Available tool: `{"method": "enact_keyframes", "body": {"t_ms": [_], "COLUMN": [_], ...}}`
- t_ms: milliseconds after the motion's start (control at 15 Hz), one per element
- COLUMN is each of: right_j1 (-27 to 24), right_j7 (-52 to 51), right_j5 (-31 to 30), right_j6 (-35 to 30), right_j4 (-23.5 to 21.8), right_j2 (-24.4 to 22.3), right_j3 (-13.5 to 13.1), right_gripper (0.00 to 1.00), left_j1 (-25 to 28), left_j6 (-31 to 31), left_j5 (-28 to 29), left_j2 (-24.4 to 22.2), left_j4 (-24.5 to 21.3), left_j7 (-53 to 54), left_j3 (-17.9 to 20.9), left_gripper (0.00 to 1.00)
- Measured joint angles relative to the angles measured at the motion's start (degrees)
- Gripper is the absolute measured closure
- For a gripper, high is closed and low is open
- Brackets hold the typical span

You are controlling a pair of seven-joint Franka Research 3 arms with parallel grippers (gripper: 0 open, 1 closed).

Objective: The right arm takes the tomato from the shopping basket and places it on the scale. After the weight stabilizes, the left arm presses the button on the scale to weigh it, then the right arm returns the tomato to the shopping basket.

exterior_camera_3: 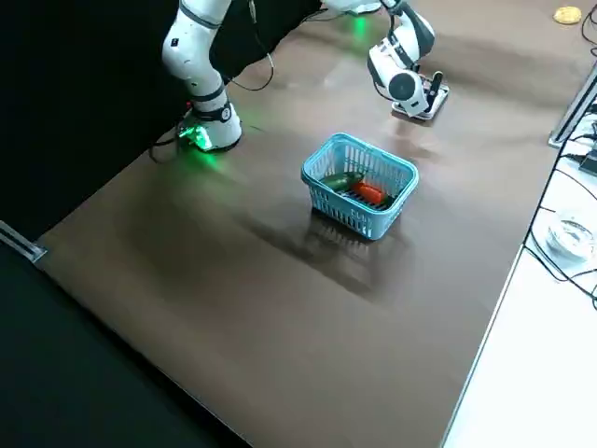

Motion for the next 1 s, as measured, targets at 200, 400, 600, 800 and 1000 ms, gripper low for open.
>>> {"method": "enact_keyframes", "body": {"t_ms": [200, 400, 600, 800, 1000], "right_j1": [0.0, 0.0, -0.1, -0.1, -0.1], "right_j7": [0.0, 0.3, 2.9, 9.7, 19.1], "right_j5": [0.0, 0.0, -0.5, -8.9, -21.0], "right_j6": [0.1, 0.5, 0.5, 0.5, 0.5], "right_j4": [0.1, 0.7, 1.7, 2.3, 3.1], "right_j2": [0.0, -0.1, -1.8, -6.0, -10.8], "right_j3": [0.0, -0.6, -2.2, -4.7, -7.5], "right_gripper": [0.29, 0.29, 0.29, 0.29, 0.29], "left_j1": [0.1, 0.1, 0.1, 0.1, 0.1], "left_j6": [0.0, -0.1, -0.1, -0.2, -0.2], "left_j5": [-0.1, -0.1, -0.1, -0.1, -0.1], "left_j2": [0.0, 0.0, 0.0, 0.0, 0.0], "left_j4": [0.0, 0.0, 0.0, 0.0, 0.0], "left_j7": [0.0, 0.0, 0.0, 0.0, 0.0], "left_j3": [0.1, 0.1, 0.1, 0.1, 0.1], "left_gripper": [0.00, 0.00, 0.00, 0.00, 0.00]}}
